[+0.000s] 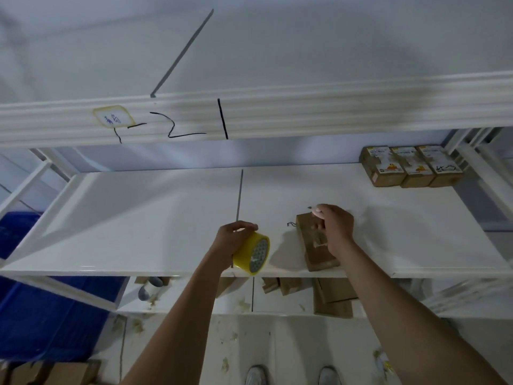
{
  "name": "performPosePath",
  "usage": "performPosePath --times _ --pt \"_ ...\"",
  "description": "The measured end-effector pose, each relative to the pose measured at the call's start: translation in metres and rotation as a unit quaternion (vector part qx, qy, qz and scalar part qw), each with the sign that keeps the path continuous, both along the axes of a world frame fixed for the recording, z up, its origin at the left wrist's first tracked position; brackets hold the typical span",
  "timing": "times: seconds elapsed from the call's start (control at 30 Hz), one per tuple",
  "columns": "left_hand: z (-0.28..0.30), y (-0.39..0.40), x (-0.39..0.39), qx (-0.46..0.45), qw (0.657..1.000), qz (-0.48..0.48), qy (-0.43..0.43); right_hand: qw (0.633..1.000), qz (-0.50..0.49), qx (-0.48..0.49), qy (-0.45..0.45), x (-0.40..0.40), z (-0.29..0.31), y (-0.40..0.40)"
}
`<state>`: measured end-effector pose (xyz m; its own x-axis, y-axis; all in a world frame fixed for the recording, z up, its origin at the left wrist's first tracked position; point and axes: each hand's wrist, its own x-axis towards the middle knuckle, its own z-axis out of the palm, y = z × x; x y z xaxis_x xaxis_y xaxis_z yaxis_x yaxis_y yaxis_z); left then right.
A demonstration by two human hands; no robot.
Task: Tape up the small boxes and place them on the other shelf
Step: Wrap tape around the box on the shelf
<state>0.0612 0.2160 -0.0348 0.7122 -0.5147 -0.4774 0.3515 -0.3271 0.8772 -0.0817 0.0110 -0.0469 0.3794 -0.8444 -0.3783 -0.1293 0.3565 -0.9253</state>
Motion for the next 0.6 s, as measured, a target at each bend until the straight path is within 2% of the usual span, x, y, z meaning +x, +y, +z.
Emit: performPosePath --times 0.1,0.2,0.33,0.47,0.6 --pt "-0.001 -0.003 -0.014 -0.04 0.999 0.03 0.019 0.997 -0.027 -0.068 0.027 -0.024 0.002 -0.021" --pt "-0.001 -0.005 -0.026 -0.063 0.996 0.045 0.039 0.978 -0.04 -0.15 0.143 -0.059 -0.014 -0.046" --pt "-0.001 -0.007 -0.036 -0.076 0.995 0.049 0.049 0.947 -0.02 -0.158 0.28 -0.095 -0.043 -0.062" --pt "-0.005 -0.006 -0.048 -0.092 0.992 0.053 0.072 0.936 0.023 -0.174 0.306 -0.106 -0.056 -0.056" --pt "-0.009 -0.004 -0.055 -0.091 0.99 0.047 0.092 0.932 0.02 -0.192 0.307 -0.108 -0.06 -0.054"
